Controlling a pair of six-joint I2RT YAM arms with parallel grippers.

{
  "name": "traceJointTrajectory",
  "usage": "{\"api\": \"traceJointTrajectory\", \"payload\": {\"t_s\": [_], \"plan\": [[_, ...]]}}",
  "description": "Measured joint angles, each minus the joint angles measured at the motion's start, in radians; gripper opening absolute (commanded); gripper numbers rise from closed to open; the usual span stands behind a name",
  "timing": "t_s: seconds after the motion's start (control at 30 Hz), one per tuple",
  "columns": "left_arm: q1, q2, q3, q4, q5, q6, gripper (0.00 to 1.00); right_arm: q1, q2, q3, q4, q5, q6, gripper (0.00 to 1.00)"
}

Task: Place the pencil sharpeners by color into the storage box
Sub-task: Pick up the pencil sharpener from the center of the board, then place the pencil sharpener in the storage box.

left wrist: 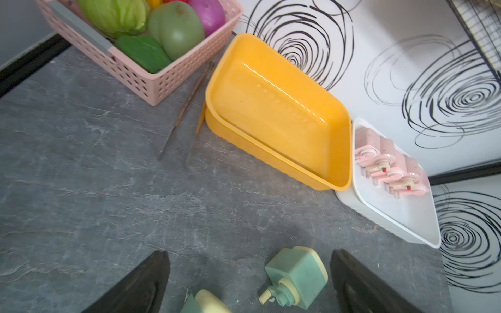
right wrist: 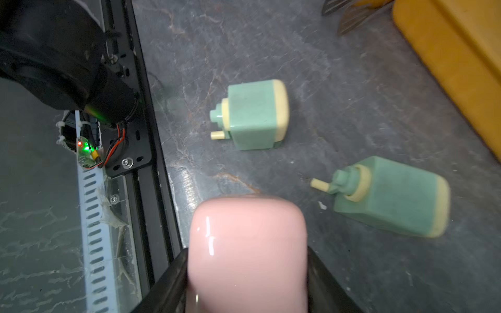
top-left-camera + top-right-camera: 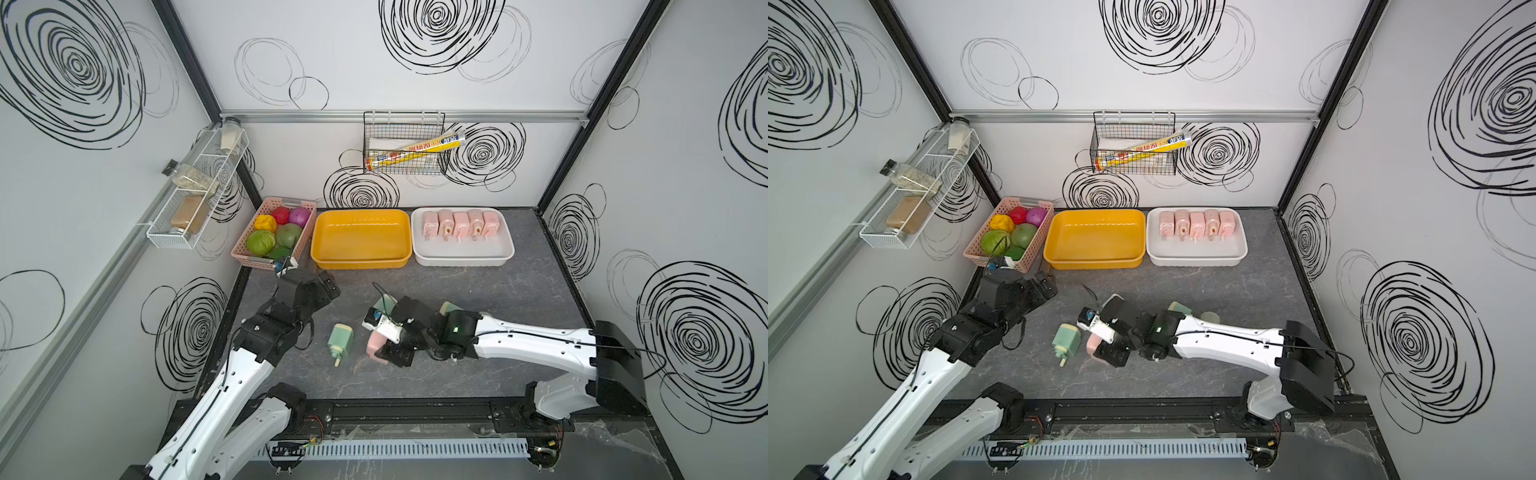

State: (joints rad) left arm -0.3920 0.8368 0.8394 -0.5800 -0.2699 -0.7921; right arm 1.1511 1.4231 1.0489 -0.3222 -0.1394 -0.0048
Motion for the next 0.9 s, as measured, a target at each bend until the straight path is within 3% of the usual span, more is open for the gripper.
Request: {"api": "traceJointTrajectory", "payload": {"t_s": [0.3,0.5,0.67,0.9], "plan": [[-0.109,0.13,0.0,0.164,0.003,0.044,0.99,-0.284,-0.18,-0.021,0.088,-0.166,-0.178,0.0],[-0.131,0.204,0.003,0.251,0.021,0.06,0.99,-0.489,-0.196,-0.055,0.186,-0.15,-0.252,0.0],[-0.156,0.333,0.058,0.267,0.036,0.063,0.99,-0.637,-0.145,-0.02,0.214,-0.211,-0.352,0.0],[-0.224,0.475,0.162,0.28,0.017,0.074,0.99,-0.832,0.072,0.249,0.07,-0.371,-0.553,0.0]]}}
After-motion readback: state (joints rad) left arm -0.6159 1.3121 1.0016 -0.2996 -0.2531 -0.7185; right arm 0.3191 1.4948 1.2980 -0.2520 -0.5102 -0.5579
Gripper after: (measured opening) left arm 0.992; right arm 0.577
